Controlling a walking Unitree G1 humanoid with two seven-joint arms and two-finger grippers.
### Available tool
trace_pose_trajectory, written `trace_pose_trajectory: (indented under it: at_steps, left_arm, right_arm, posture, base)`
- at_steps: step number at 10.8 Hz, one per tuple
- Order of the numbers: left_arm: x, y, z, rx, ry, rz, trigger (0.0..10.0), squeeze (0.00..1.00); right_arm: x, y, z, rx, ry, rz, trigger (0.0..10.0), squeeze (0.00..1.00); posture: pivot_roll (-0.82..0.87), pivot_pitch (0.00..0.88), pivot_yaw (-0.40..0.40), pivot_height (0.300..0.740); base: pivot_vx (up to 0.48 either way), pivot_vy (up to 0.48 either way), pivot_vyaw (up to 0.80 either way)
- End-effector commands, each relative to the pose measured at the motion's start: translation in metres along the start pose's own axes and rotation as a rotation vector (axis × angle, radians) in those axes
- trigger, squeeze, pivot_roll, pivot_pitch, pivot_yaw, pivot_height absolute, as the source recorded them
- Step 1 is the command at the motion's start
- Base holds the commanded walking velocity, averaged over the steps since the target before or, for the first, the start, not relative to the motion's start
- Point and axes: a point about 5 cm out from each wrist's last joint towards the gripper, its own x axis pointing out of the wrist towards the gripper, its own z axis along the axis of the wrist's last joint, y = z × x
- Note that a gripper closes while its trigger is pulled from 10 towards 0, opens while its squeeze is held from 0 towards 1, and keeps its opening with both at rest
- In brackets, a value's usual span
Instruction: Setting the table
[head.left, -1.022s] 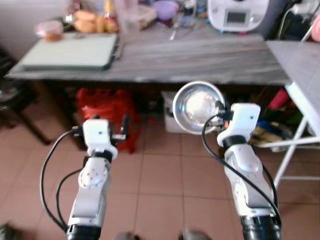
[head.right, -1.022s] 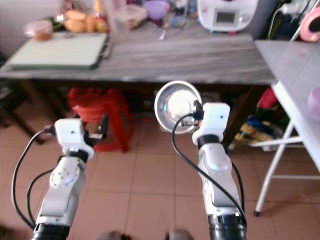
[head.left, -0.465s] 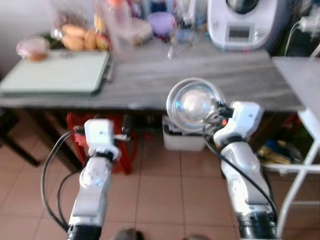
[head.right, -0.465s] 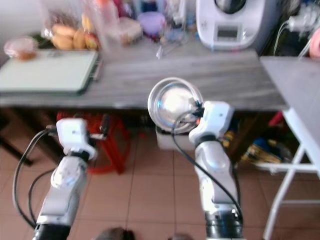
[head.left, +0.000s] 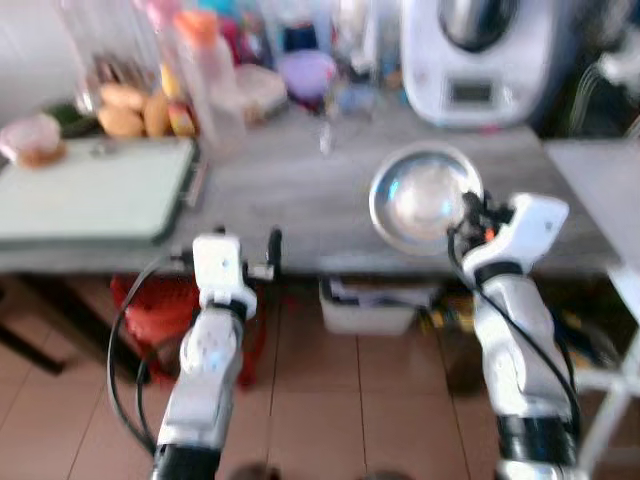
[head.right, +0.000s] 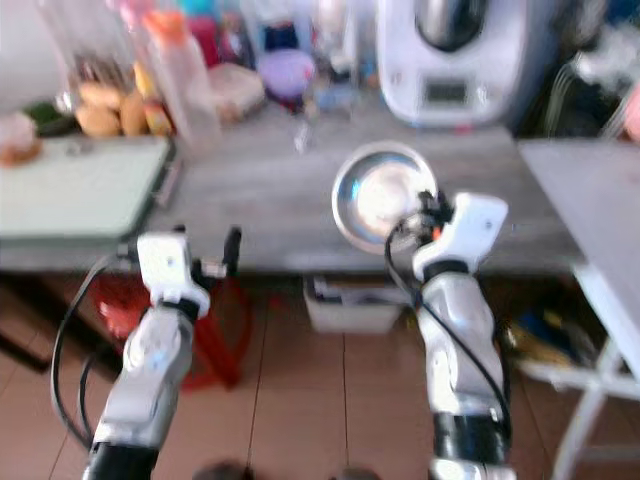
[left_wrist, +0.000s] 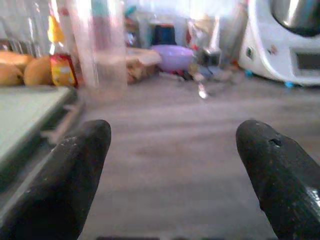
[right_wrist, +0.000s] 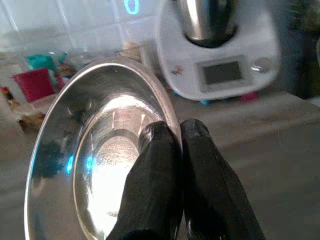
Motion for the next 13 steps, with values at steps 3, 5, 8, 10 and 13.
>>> trace_pose_trajectory:
  at_steps: [3, 5, 8, 10, 13]
  left_arm:
    - [0.001, 0.004, -0.001, 0.095, 0.020, 0.030, 10.0, 0.00]
    - [-0.005, 0.010, -0.002, 0.104, 0.023, 0.049, 10.0, 0.00]
    - [-0.012, 0.021, -0.003, 0.131, 0.041, 0.104, 10.0, 0.00]
    - [-0.016, 0.018, -0.005, 0.132, 0.056, 0.089, 10.0, 0.00]
    - [-0.019, 0.019, -0.006, 0.132, 0.072, 0.083, 10.0, 0.00]
  right_arm:
    - [0.008, 0.007, -0.006, 0.116, 0.055, -0.002, 10.0, 0.00]
    - [0.008, 0.005, -0.013, 0.205, 0.082, -0.056, 10.0, 0.00]
    - [0.000, 0.012, -0.043, 0.305, 0.223, -0.086, 10.0, 0.00]
    - [0.001, 0.016, -0.054, 0.354, 0.286, -0.109, 10.0, 0.00]
    - [0.013, 0.018, -0.051, 0.388, 0.279, -0.109, 10.0, 0.00]
  posture:
    - [-0.06, 0.070, 0.013, 0.740]
    - [-0.06, 0.101, 0.009, 0.740]
    - [-0.05, 0.131, 0.008, 0.740]
    - [-0.04, 0.148, 0.008, 0.740]
    - [-0.03, 0.160, 0.020, 0.740]
  base:
    - [0.000, 0.000, 0.00]
    - [0.000, 0.000, 0.00]
    - [0.000, 0.000, 0.00]
    - [0.000, 0.000, 0.00]
    - [0.000, 0.000, 0.00]
